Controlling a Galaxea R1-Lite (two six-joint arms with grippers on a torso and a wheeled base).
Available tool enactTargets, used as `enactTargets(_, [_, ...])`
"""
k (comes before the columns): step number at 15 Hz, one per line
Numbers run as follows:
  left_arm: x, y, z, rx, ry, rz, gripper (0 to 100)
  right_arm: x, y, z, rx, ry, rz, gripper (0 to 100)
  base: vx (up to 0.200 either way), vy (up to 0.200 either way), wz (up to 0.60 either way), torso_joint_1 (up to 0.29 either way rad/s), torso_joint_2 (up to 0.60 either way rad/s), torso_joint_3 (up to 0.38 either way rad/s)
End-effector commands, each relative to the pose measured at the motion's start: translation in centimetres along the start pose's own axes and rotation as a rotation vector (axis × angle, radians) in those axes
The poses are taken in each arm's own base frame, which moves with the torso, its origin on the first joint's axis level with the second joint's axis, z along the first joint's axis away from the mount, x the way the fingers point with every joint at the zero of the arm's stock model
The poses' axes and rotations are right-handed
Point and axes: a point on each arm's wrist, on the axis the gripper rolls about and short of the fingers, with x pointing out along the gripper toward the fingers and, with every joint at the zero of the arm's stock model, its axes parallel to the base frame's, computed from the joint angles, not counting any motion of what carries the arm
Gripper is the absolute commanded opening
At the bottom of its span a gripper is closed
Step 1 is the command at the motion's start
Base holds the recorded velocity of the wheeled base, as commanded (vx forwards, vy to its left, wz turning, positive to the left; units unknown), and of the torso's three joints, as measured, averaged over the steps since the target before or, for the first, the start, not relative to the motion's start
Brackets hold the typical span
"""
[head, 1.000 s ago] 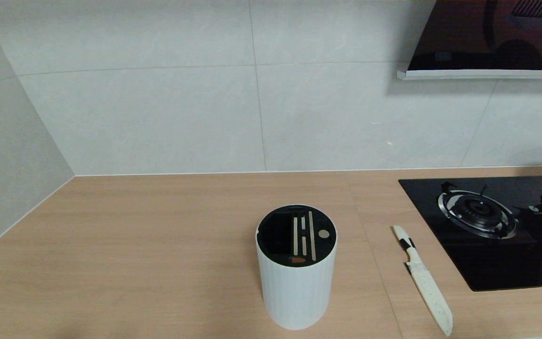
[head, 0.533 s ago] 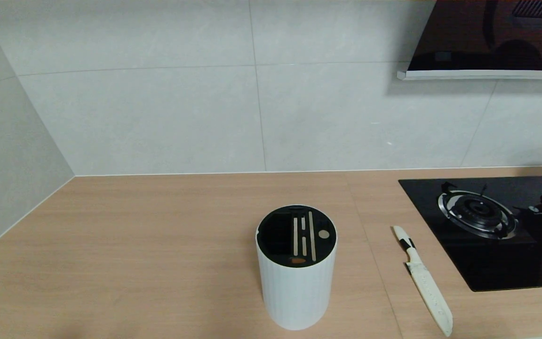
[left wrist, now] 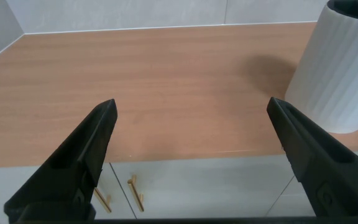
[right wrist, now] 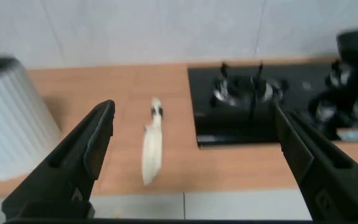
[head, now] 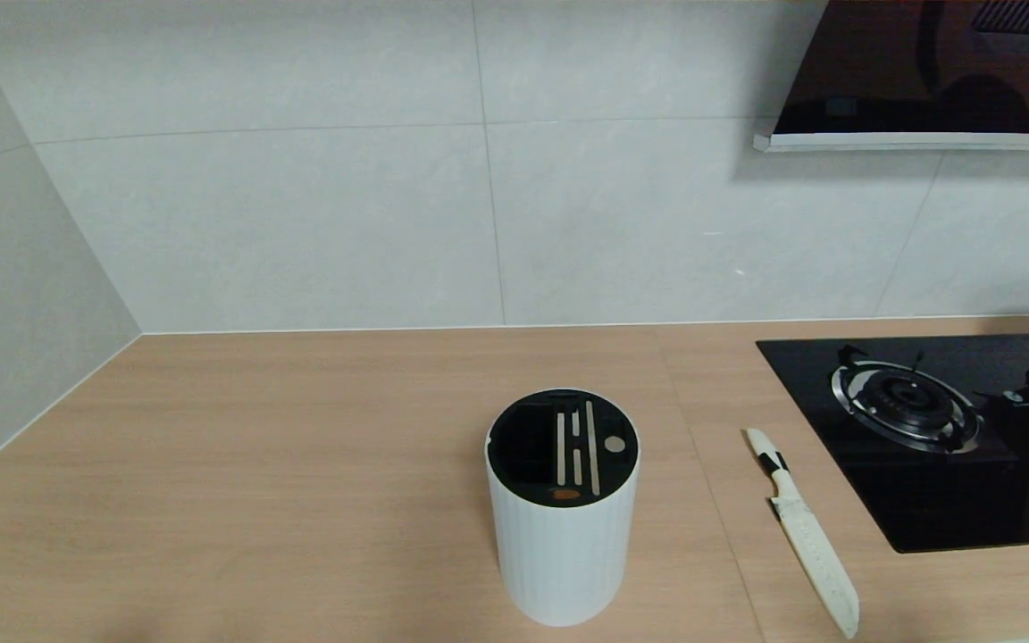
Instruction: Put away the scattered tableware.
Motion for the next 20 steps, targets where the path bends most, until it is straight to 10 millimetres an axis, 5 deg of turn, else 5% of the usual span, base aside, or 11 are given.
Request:
enactTargets(1, [0.0,0.0,0.0,-0.001,0.0,0.0,100,1.6,0.1,1.5,0.004,0.103,0.061,100,0.0,0.0,0.0,0.0,0.0,0.0])
enactTargets(12, [0.0,0.0,0.0,-0.001,0.0,0.0,100,13.2,1.6,3.5,0.025,0.616,0.239,100,0.0,0.0,0.0,0.0,0.0,0.0])
enactTargets(20, [0.0,0.0,0.0,0.001,0.0,0.0,100,23.4,3.9,0.6,-0.016,0.664,0.228,100,0.0,0.0,0.0,0.0,0.0,0.0])
